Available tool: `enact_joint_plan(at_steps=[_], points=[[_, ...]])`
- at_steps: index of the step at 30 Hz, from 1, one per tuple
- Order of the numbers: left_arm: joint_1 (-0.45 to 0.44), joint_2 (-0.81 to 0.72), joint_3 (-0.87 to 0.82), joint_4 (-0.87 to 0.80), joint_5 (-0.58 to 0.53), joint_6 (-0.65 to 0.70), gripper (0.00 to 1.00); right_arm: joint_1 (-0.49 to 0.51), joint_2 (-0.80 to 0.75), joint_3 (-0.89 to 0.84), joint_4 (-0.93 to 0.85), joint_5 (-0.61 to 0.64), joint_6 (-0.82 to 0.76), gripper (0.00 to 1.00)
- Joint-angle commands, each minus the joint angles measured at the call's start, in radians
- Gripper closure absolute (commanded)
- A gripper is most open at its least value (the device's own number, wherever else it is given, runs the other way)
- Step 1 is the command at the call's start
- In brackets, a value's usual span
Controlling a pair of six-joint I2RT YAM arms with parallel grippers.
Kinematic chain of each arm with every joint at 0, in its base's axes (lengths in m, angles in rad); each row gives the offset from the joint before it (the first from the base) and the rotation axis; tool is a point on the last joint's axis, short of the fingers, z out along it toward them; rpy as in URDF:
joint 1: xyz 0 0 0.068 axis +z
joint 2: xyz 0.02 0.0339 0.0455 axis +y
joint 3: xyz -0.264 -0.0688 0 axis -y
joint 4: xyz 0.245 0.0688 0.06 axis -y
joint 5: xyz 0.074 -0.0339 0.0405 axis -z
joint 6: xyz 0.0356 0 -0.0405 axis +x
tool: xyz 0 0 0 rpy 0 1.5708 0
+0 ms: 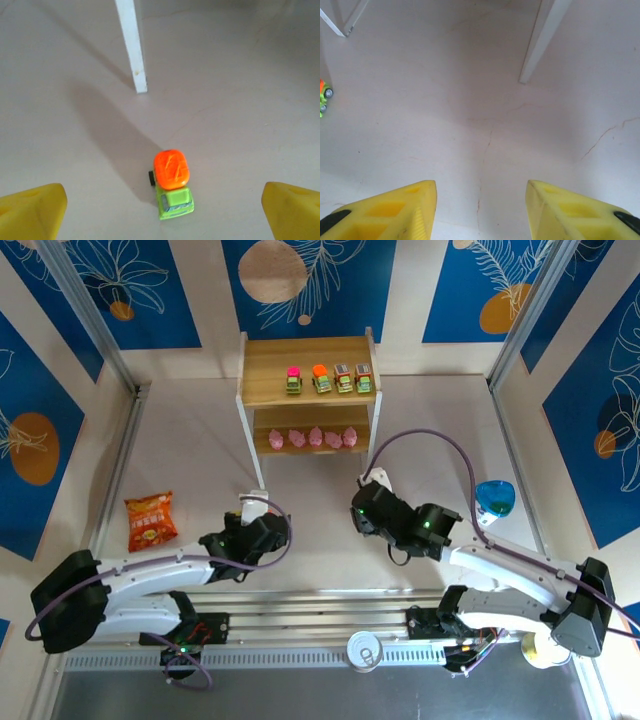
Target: Place and organize the plastic toys onto the shelf
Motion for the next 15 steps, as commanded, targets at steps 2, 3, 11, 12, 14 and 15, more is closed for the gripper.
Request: enact_joint_plan(at_steps=[2,3,11,12,14,15], points=[[-0.020,0.064,0.055,-0.094,-0.033,-0.177,0.00,-0.016,-0.049,-0.077,0.088,-0.041,0.003,0.50],[-0.022,0.080,0.061,-0.097,-0.030,-0.190,0.00,-0.020,-0.058,-0.094,0.101,-0.045,-0.003,0.50],[-0.028,0.175,0.108,-0.128,-0.021,-0.295,0.04,-0.041,-0.119,-0.206,0.205,-0.075,0.002,0.50],[-0.028,0.183,0.115,-0.143,-0.022,-0.313,0.05,-0.042,-0.119,-0.220,0.215,-0.077,0.004,0.50],[-0.027,0.203,0.128,-0.166,-0.023,-0.346,0.07,-0.043,-0.117,-0.252,0.238,-0.080,0.012,0.50],[-0.028,0.213,0.134,-0.173,-0.022,-0.356,0.08,-0.042,-0.117,-0.264,0.247,-0.082,0.016,0.50]])
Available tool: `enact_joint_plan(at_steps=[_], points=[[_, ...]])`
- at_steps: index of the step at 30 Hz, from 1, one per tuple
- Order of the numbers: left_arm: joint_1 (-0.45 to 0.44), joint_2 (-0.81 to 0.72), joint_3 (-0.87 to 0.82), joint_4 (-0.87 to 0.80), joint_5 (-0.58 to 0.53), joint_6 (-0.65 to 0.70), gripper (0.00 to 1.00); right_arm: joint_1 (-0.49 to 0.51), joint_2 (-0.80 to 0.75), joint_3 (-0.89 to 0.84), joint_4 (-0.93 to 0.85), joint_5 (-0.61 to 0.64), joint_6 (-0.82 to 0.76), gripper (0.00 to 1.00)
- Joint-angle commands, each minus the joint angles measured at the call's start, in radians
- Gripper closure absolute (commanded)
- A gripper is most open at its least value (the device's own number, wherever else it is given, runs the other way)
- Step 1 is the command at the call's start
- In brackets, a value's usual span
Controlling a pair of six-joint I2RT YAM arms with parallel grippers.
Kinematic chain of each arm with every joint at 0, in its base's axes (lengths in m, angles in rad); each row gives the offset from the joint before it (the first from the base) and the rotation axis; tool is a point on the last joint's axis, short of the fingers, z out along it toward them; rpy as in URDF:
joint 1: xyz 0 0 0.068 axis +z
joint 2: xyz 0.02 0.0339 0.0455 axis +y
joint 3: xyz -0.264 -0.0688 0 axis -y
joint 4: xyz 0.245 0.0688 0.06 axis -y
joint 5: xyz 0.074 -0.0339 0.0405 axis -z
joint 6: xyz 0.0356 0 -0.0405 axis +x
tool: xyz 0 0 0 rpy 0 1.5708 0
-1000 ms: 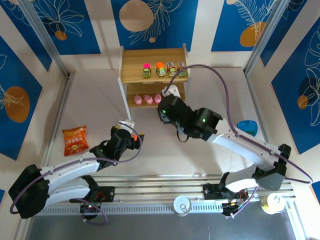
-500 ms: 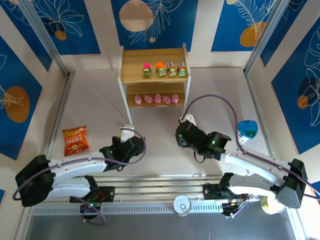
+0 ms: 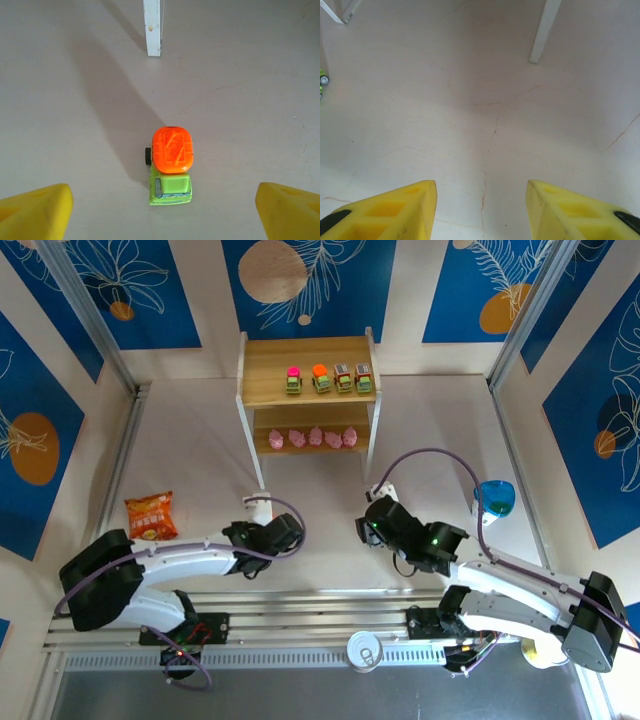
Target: Place and organize the plastic toys onto the shelf
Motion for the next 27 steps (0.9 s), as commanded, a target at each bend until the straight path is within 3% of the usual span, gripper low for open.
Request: enact_joint_plan(at_steps=[1,11,27], points=[[-0.010,0.036,0.042,-0.072,-0.018,-0.100,0.09,-0.005,-0.011,-0.047,0.065,-0.020,0.021,0.50],[-0.010,0.154,0.092,-0.096,-0.011,-0.187,0.16,-0.002,-0.053,-0.086,0.092,0.001,0.025,0.51],[0.006,0.252,0.123,-0.061,0.024,-0.139,0.29,-0.001,-0.070,-0.091,0.081,0.033,0.041,0.65]])
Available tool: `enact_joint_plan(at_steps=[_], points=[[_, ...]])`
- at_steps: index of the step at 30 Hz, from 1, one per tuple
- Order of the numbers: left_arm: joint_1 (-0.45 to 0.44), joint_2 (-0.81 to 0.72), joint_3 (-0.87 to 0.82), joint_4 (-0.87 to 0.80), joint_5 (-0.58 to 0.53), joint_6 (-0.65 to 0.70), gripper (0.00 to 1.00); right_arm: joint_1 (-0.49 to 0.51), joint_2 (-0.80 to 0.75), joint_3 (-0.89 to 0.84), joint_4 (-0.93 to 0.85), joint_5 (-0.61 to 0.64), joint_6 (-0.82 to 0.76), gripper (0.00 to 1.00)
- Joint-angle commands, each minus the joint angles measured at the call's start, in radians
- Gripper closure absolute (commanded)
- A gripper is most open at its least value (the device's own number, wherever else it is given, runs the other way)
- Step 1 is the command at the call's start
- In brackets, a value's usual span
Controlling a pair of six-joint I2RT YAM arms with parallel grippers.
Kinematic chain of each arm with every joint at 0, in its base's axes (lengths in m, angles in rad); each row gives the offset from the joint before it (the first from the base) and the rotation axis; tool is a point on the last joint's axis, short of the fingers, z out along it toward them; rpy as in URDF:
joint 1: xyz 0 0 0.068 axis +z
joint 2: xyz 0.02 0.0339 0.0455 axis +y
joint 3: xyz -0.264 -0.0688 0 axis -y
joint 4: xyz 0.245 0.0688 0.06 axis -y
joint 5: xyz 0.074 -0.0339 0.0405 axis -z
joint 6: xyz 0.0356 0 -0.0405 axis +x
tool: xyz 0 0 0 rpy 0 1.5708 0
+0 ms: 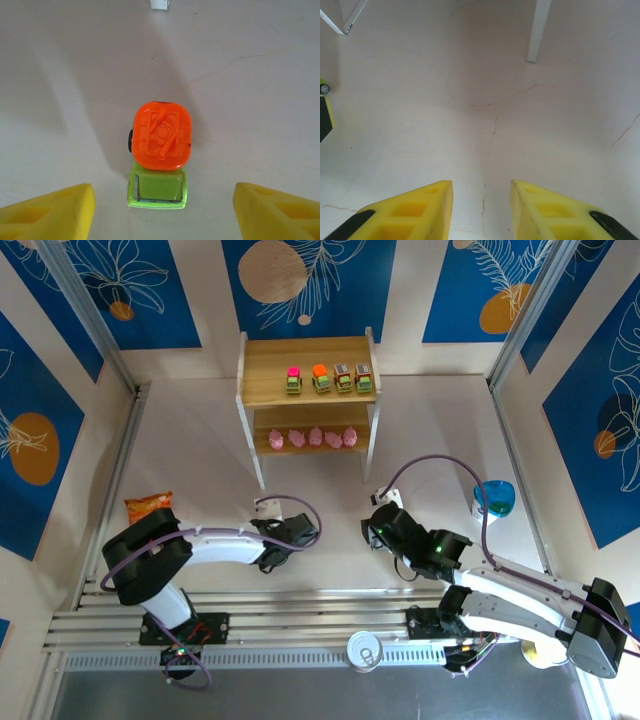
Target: Place and organize the plastic toys onto the shelf
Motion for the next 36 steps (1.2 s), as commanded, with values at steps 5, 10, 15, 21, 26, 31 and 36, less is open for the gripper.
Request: enact_joint_plan(at_steps=[5,10,15,21,26,31,36], points=[[0.040,0.014,0.001,0.038,0.044,0.075,0.33,-0.001,-0.003,-0.016,0.014,0.020,0.013,0.70],[0.054,0.012,-0.019,0.085,0.061,0.118,0.36,-0.001,0.000,-0.014,0.013,0.028,0.015,0.75],[0.062,0.011,-0.031,0.087,0.061,0.114,0.41,-0.001,0.011,-0.011,0.012,0.029,0.017,0.77],[0.075,0.004,-0.071,0.133,0.067,0.107,0.43,-0.001,0.016,-0.010,0.015,0.027,0.015,0.80],[0.082,0.009,-0.065,0.133,0.064,0.134,0.48,0.000,0.017,-0.011,0.015,0.027,0.015,0.85],[0.086,0.003,-0.068,0.128,0.054,0.138,0.50,0.000,0.020,-0.009,0.016,0.028,0.014,0.86],[0.094,0.001,-0.080,0.129,0.051,0.139,0.51,0.000,0.021,-0.009,0.017,0.026,0.013,0.88]])
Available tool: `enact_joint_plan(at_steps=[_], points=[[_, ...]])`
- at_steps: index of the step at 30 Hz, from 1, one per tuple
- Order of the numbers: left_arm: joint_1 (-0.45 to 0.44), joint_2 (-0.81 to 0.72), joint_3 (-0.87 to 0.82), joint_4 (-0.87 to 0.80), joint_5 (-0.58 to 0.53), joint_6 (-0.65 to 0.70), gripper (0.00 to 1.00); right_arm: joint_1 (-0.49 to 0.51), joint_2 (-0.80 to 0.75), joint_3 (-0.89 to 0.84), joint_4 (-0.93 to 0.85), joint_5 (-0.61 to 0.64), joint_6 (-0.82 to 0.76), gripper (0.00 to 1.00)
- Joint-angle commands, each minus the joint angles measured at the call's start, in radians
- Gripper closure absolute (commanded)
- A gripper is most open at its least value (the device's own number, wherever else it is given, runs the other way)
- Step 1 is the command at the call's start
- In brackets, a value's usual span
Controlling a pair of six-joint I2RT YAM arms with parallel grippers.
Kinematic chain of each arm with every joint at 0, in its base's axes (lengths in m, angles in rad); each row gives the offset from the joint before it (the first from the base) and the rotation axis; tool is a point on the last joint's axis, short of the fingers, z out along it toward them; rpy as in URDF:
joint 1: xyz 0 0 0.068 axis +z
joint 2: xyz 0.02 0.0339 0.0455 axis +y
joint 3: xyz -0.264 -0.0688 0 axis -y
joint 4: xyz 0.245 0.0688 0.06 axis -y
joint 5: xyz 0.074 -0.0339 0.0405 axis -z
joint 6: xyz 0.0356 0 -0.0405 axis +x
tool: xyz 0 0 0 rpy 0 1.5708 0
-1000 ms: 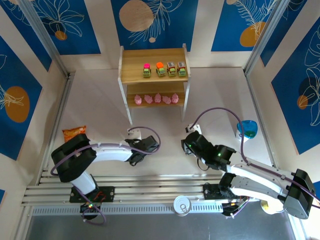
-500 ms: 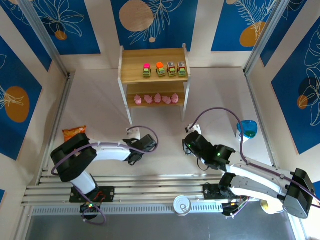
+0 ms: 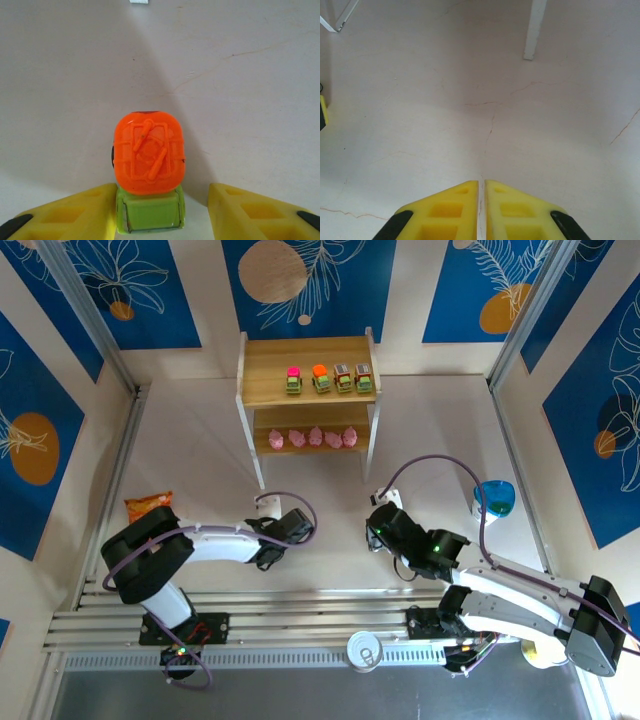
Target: Place and organize the plastic toys onto the shelf
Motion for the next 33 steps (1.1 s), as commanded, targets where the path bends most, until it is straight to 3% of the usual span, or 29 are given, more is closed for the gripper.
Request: enact_joint_plan(at_steps=[1,24,33], points=[[0.029,-0.003,-0.027,-0.021,-0.020,0.011,0.52,0.000,0.004,-0.004,0.010,0.016,0.006,0.88],[0.039,-0.032,-0.015,-0.026,-0.054,0.112,0.73,0.002,0.016,-0.001,0.012,0.016,0.004,0.89],[0.029,-0.133,-0.015,-0.069,-0.043,0.134,0.74,0.001,0.019,0.002,0.010,0.021,0.006,0.89]])
